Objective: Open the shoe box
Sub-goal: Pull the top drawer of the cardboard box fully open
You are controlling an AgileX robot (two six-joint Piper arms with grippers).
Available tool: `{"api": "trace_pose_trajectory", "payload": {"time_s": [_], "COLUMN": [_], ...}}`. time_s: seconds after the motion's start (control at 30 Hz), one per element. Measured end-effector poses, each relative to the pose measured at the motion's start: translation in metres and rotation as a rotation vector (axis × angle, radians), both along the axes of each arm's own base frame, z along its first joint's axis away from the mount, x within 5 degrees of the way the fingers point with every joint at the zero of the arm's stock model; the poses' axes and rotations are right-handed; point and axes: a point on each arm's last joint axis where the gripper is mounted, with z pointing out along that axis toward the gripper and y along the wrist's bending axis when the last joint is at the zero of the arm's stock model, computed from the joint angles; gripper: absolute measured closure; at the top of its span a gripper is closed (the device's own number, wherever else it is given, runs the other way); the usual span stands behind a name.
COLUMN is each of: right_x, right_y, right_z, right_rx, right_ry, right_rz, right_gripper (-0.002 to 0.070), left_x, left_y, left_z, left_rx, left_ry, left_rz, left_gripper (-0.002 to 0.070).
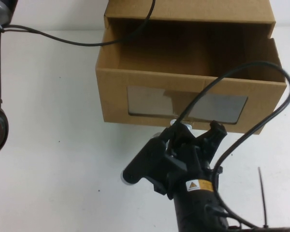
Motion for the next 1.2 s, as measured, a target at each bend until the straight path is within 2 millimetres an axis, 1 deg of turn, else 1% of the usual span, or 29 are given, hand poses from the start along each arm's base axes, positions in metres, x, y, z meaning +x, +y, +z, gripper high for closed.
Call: {"api": "trace_pose_trajectory", "payload": {"time_s": [0.17, 0.3, 0.47, 0.7, 1.0, 1.2], "right_x": [-0.005, -0.006, -0.008, -0.021, -0.031, -0.044], "right_y": [-0.006, -0.009, -0.009, -0.004, -0.014, -0.012], "right_z": [0.014, 0.017, 0.015, 0.012, 0.0, -0.002], "right_rx": [0.048, 0.054, 0.034, -0.009, -0.084, -0.1], "right_ry": [0.058, 0.092, 0.121, 0.146, 0.144, 0.14], "right_rz": [0.021, 0.022, 0.02, 0.053, 0.059, 0.073], "right_gripper": [0.066, 0.0659, 0.0659, 0.0659, 0.0661, 0.0664], "left_x": [-0.001, -0.001, -0.002, -0.002, -0.003, -0.005], "left_y": [-0.004, -0.007, -0.008, -0.009, -0.009, -0.012], "left_z": [0.0, 0.0, 0.0, 0.0, -0.001, -0.001], "left_rx": [0.018, 0.019, 0.014, 0.014, 0.011, 0.007], "left_ry": [0.005, 0.011, 0.017, 0.019, 0.034, 0.046], "left_rz": [0.015, 0.015, 0.018, 0.02, 0.01, -0.007], "left_gripper": [0.068, 0.068, 0.068, 0.068, 0.068, 0.0681]}}
